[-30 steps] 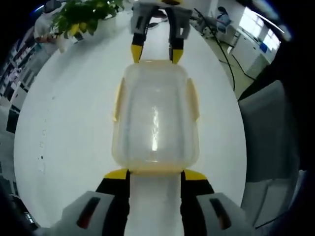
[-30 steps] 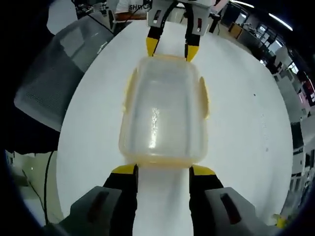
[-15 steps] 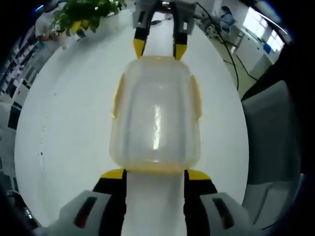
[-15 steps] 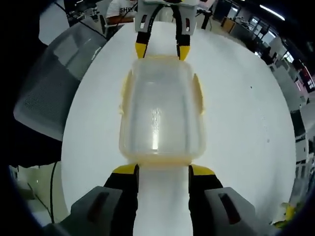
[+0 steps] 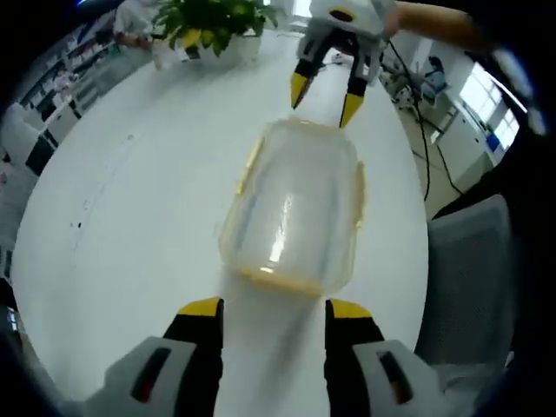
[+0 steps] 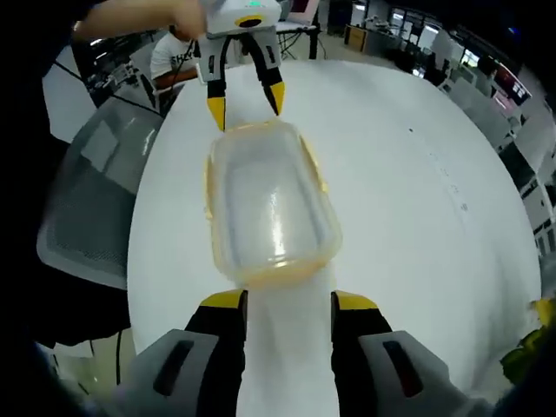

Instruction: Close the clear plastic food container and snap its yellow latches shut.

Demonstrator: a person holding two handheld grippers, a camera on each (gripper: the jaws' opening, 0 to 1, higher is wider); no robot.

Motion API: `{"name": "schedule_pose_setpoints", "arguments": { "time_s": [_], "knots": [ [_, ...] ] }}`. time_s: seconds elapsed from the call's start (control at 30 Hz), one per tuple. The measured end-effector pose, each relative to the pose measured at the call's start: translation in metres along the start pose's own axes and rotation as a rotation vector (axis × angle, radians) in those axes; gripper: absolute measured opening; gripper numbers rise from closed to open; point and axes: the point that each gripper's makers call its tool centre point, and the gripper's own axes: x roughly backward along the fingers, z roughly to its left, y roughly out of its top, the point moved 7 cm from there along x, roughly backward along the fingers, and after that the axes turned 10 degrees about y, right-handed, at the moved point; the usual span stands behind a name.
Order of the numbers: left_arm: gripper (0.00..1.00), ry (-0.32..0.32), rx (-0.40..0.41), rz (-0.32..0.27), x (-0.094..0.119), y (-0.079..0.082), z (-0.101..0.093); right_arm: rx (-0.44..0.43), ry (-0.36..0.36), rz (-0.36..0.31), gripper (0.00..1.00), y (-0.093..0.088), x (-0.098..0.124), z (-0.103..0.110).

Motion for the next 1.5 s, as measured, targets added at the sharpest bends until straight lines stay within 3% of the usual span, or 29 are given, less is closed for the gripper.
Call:
{"name": "schedule_pose_setpoints", "arguments": {
  "time_s": [0.13, 0.17, 0.33, 0.5, 0.7, 0.8, 0.97, 1.03, 1.07, 1.1, 1.17, 1.23, 1.27, 1.3, 1.5],
  "knots": [
    [0.40, -0.022, 0.089, -0.016, 0.002, -0.002, -0.002, -0.063, 0.005, -0.043, 0.34, 0.002, 0.001, 0.001],
    [0.40, -0.027, 0.143, -0.024, 0.002, -0.003, -0.002, -0.084, -0.001, -0.059, 0.34, 0.003, 0.001, 0.001],
    [0.37, -0.029, 0.263, -0.103, 0.006, 0.002, -0.004, -0.165, 0.007, -0.110, 0.37, 0.007, 0.000, 0.005],
    [0.38, -0.035, 0.494, -0.151, 0.009, 0.002, -0.004, -0.316, 0.017, -0.191, 0.40, 0.007, -0.004, 0.009],
    [0.40, -0.051, 0.691, -0.190, 0.002, -0.001, -0.013, -0.414, 0.011, -0.258, 0.38, 0.003, -0.012, 0.013],
    [0.40, -0.033, 0.715, -0.164, -0.006, -0.007, -0.017, -0.424, -0.006, -0.262, 0.33, -0.001, -0.015, 0.013],
    [0.37, -0.010, 0.713, -0.191, -0.011, -0.005, -0.024, -0.434, -0.003, -0.271, 0.31, -0.003, -0.019, 0.018],
    [0.30, 0.022, 0.700, -0.192, -0.011, -0.004, -0.023, -0.443, 0.003, -0.283, 0.29, -0.001, -0.020, 0.020],
    [0.27, 0.067, 0.680, -0.180, -0.011, -0.006, -0.019, -0.448, 0.004, -0.285, 0.28, 0.000, -0.021, 0.020],
    [0.25, 0.065, 0.670, -0.183, -0.012, -0.006, -0.020, -0.452, 0.007, -0.289, 0.28, 0.001, -0.022, 0.019],
    [0.24, 0.062, 0.737, -0.183, -0.012, -0.006, -0.021, -0.465, 0.007, -0.291, 0.28, 0.000, -0.022, 0.018],
    [0.24, 0.060, 0.754, -0.182, -0.014, -0.007, -0.019, -0.457, 0.015, -0.295, 0.28, 0.000, -0.022, 0.018],
    [0.24, 0.061, 0.750, -0.183, -0.013, -0.007, -0.020, -0.445, 0.018, -0.294, 0.28, 0.000, -0.022, 0.018],
    [0.23, 0.063, 0.751, -0.183, -0.013, -0.006, -0.021, -0.380, 0.010, -0.278, 0.27, 0.001, -0.022, 0.019],
    [0.20, 0.065, 0.777, -0.191, -0.018, -0.002, -0.023, -0.394, 0.040, -0.275, 0.24, 0.000, -0.024, 0.016]
  ]
}}
